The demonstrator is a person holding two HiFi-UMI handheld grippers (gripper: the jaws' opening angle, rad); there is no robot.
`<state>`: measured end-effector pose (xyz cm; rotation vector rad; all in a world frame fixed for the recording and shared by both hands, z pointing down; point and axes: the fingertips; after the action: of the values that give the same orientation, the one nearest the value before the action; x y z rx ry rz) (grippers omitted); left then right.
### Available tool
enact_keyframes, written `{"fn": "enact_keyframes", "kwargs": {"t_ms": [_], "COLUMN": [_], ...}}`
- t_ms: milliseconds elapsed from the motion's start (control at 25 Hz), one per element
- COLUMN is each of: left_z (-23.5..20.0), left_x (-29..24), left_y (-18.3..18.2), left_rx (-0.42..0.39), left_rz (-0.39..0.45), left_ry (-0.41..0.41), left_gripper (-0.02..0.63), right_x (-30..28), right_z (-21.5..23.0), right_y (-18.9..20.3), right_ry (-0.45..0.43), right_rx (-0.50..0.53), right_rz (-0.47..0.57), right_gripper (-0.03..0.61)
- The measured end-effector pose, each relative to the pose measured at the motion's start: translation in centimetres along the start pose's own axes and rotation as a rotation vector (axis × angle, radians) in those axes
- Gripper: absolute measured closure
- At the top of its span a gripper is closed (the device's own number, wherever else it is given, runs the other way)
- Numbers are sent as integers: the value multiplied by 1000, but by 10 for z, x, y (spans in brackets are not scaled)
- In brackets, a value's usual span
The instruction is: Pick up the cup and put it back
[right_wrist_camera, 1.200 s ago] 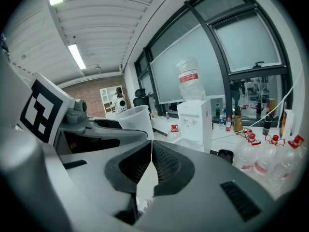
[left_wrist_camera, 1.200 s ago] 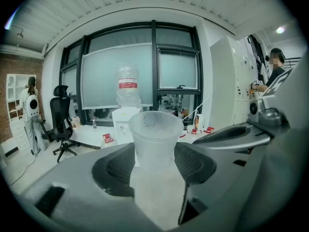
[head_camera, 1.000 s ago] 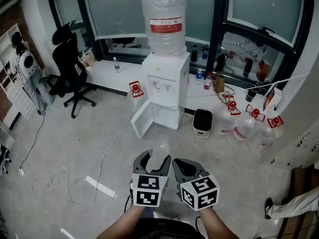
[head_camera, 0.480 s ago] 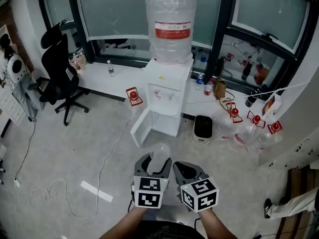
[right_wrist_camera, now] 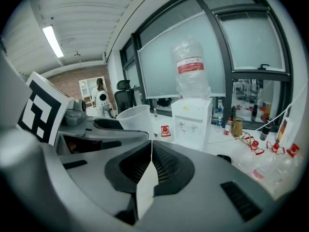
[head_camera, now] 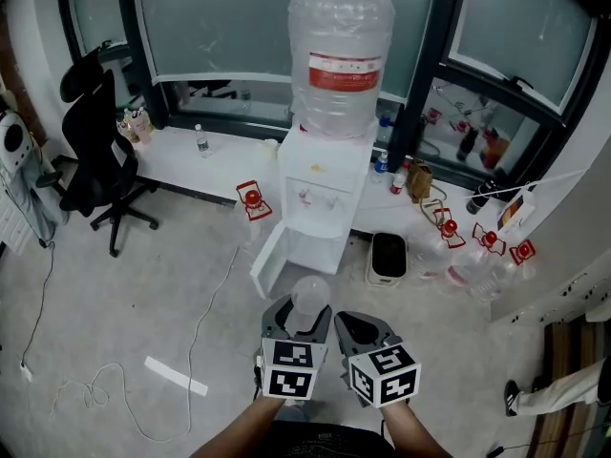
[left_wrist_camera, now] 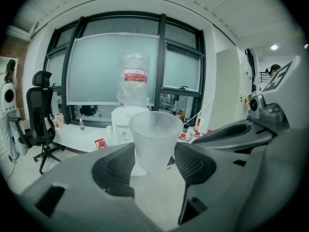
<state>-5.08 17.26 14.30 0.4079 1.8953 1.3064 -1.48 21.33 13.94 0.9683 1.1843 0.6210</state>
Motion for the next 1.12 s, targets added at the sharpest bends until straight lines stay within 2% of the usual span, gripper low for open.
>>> {"fn": "enact_keyframes", "kwargs": {"t_ms": [320, 600, 840, 1120], "left_z": [-40, -56, -68, -77], "left_x": [-24, -39, -56, -94], "left_y": [-13, -17, -21, -28], "left_rx": [-9, -4, -2, -7], "left_rz": [1, 1, 12, 6], "left_ry": [51, 72, 62, 25], "left_gripper": [353, 353, 353, 353], "right_x": [-42, -60, -79, -110], "right_z": [-1, 6, 17, 47], "right_y": [-32, -42, -47, -61], "right_ry": [57, 83, 71, 17], "right_rx": [7, 20, 28, 52], "right_rz": [21, 21, 22, 37], "right_gripper": [557, 557, 557, 557]}}
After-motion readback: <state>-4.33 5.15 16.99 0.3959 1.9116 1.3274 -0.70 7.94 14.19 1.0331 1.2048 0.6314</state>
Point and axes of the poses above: the fingertips, and each gripper's own axes: x backward along the fingers, z to its right, y out of its underside, and after that the axes turned 5 degrees about x, right-handed
